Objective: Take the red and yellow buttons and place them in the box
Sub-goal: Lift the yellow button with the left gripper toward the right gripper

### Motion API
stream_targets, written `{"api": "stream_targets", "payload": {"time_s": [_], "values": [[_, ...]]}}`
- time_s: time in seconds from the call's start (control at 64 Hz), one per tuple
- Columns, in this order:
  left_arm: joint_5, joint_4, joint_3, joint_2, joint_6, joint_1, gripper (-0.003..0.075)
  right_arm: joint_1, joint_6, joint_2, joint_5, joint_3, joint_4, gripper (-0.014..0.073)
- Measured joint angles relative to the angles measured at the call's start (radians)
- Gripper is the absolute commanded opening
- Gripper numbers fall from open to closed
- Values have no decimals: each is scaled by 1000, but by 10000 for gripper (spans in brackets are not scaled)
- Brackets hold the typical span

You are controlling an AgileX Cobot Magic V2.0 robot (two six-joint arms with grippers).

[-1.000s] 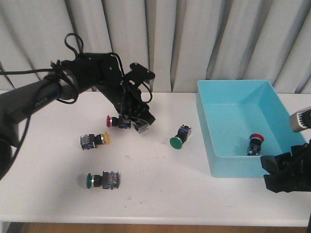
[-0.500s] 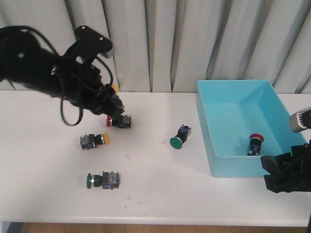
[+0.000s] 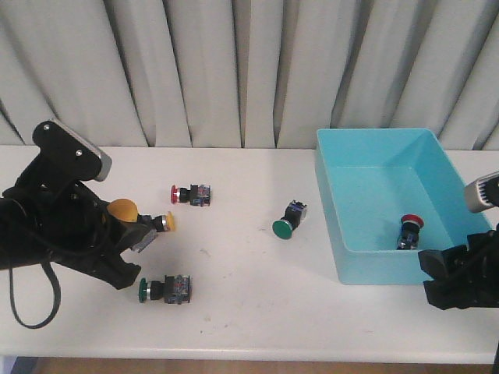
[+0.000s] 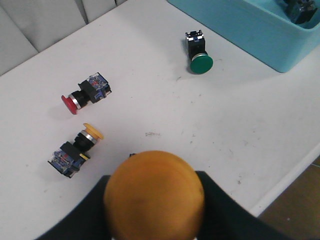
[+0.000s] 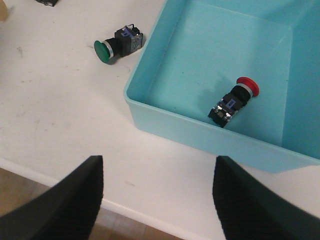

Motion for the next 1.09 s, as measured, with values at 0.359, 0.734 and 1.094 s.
{"api": "stream_targets", "payload": {"time_s": [0.359, 0.734, 1.094], "values": [[176, -480, -18, 6, 578, 0, 199, 0, -30, 0, 24, 0, 23, 454], [340, -981, -22, 70, 1354, -1, 199, 0, -711, 157, 246, -67, 497, 500], [485, -1159, -22, 135, 1697, -1, 199, 0, -1439, 256, 297, -71, 914, 529]]}}
